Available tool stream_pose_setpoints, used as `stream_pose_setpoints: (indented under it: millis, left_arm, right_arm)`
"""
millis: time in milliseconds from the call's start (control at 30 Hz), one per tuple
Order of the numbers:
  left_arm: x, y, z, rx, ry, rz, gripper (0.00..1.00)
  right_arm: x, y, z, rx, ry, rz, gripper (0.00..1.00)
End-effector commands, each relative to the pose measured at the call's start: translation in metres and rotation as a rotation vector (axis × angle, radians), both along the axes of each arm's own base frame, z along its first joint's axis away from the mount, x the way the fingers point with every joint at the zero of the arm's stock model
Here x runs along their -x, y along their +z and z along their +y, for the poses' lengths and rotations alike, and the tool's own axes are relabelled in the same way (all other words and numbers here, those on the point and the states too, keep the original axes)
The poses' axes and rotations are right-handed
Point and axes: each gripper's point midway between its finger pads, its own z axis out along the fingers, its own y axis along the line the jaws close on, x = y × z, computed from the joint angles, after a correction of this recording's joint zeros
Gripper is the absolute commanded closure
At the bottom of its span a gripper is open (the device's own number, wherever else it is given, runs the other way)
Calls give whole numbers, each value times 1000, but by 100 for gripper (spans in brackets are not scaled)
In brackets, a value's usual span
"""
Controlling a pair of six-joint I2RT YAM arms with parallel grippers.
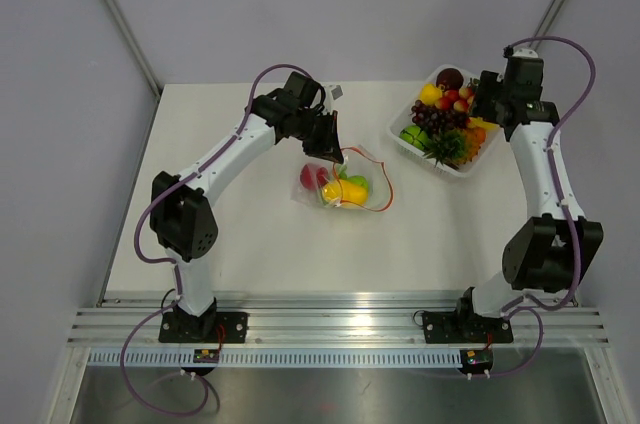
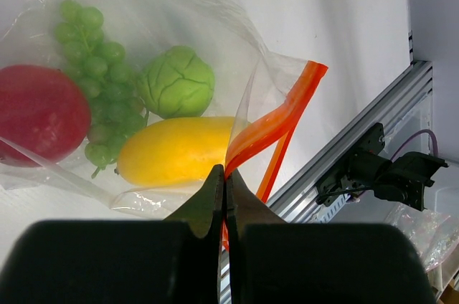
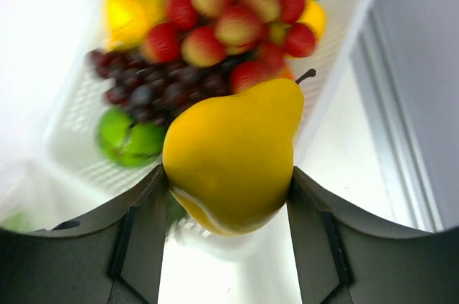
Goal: Place the food in the zip-top bag and seal the zipper
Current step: Pick up the fake fruit from the bin, then place the fake fruit in the zipper food storage bag.
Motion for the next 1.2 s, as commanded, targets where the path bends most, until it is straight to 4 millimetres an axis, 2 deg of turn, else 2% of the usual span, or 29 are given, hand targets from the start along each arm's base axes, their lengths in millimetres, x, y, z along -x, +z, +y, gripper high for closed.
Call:
stream_pose_setpoints:
  millis: [0, 33, 100, 133, 200, 233, 333, 367, 467, 600, 733, 800, 900, 1167]
  left_arm:
    - [-4, 40, -3, 70, -12, -89, 100]
    - [-4, 44, -4, 80, -14, -93, 100]
    - [-3, 46, -5, 90, -10, -92, 100]
    - [-3, 50, -5, 98, -8, -97, 100]
    - [-2, 53, -4, 105, -6, -104, 100]
    - [-1, 54, -4, 106, -8, -105, 100]
    - [0, 56, -2, 101, -7, -114, 100]
    - [-2, 58, -1, 100, 0, -119, 100]
    - [-2, 60, -3, 110, 5, -117, 100]
    - [0, 62, -7, 131, 0, -104, 100]
    - [0, 64, -6, 135, 2, -107, 100]
    - [2, 66, -7, 145, 1, -103, 100]
    - [5, 61, -4, 136, 6, -96, 100]
    - [9, 69, -3, 159, 8, -107, 100]
  right_arm:
    - [28, 49, 58, -71, 178, -74, 49]
    - [34, 54, 83, -97, 252, -80, 48]
    - [54, 62, 115, -146, 346, -82, 48]
    - [64, 64, 138, -165, 412, -78, 48]
    - [84, 67, 161, -193, 483, -81, 48]
    - [95, 68, 181, -224, 546, -81, 48]
    - [121, 69, 213, -277, 653, -87, 48]
    - [133, 68, 231, -284, 708, -75, 48]
    - [156, 63, 254, -310, 779, -39, 47]
    - [181, 41, 279, -333, 849, 39, 47]
    - [187, 17, 293, -371, 835, 75, 48]
    - [188, 13, 300, -383, 843, 85, 48]
    - [181, 11, 308, -391, 841, 75, 48]
    - [161, -2, 327, -439, 827, 82, 47]
